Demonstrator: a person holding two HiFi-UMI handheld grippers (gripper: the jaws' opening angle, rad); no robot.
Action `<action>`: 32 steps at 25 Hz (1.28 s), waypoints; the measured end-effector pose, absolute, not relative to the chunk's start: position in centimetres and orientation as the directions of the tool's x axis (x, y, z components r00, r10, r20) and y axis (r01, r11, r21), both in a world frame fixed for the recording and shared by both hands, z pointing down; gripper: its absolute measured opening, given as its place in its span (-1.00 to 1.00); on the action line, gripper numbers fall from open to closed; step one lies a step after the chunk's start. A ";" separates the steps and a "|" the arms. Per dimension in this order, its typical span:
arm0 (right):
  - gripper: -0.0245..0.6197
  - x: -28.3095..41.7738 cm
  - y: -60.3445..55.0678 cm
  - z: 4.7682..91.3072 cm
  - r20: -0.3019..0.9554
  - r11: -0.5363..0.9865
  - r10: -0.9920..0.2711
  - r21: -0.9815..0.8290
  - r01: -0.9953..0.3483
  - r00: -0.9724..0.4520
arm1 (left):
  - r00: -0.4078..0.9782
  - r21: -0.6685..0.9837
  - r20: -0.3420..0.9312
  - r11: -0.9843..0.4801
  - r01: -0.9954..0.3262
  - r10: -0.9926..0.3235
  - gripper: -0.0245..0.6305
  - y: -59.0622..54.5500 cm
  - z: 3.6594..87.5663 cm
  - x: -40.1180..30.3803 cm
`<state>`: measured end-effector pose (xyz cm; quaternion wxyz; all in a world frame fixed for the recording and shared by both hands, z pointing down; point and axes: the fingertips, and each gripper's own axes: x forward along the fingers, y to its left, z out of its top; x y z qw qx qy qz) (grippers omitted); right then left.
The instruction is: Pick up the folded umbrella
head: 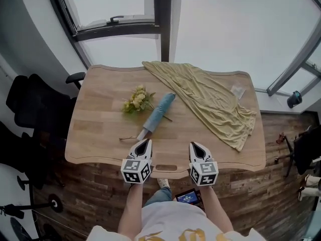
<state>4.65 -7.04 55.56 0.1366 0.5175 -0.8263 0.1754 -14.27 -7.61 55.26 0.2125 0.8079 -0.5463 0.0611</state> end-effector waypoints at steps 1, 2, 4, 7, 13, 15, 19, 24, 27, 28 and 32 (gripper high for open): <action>-0.89 4.4 -8.0 55.8 0.412 0.395 -0.808 -0.151 -0.906 -0.421 | 0.397 0.268 0.339 -0.317 -0.910 -0.853 -0.86 -8.7 55.5 -14.5; -0.89 4.2 -8.8 56.1 0.416 0.389 -0.808 -0.154 -0.908 -0.417 | 0.401 0.264 0.345 -0.322 -0.909 -0.849 -0.86 -9.7 55.7 -14.7; -0.89 3.5 -10.2 56.6 0.426 0.379 -0.807 -0.159 -0.912 -0.410 | 0.414 0.272 0.352 -0.332 -0.904 -0.840 -0.86 -11.4 56.2 -15.2; -0.89 2.8 -11.8 57.1 0.436 0.366 -0.806 -0.162 -0.916 -0.399 | 0.438 0.295 0.352 -0.346 -0.891 -0.827 -0.86 -13.6 56.6 -15.6; -0.89 2.2 -13.6 56.9 0.438 0.349 -0.816 -0.149 -0.925 -0.378 | 0.476 0.343 0.326 -0.367 -0.865 -0.817 -0.86 -16.3 56.8 -15.7; -0.89 2.3 -14.0 56.5 0.435 0.343 -0.820 -0.146 -0.928 -0.371 | 0.481 0.354 0.330 -0.366 -0.861 -0.812 -0.86 -16.9 56.8 -15.7; -0.89 2.3 -15.0 56.0 0.426 0.339 -0.826 -0.146 -0.929 -0.368 | 0.472 0.321 0.353 -0.369 -0.872 -0.808 -0.86 -17.9 56.7 -15.8; -0.89 1.6 -16.5 56.5 0.419 0.364 -0.818 -0.152 -0.919 -0.393 | 0.457 0.286 0.353 -0.370 -0.884 -0.817 -0.86 -19.2 56.5 -15.9; -0.89 1.0 -17.5 56.7 0.419 0.388 -0.809 -0.146 -0.910 -0.412 | 0.451 0.289 0.350 -0.363 -0.886 -0.821 -0.86 -19.9 56.5 -16.0; -0.89 1.0 -17.9 56.5 0.416 0.392 -0.809 -0.143 -0.909 -0.414 | 0.450 0.289 0.349 -0.363 -0.886 -0.822 -0.86 -20.2 56.5 -16.0; -0.89 1.3 -19.1 56.1 0.406 0.401 -0.811 -0.140 -0.905 -0.422 | 0.453 0.288 0.358 -0.365 -0.885 -0.816 -0.86 -21.1 56.7 -15.6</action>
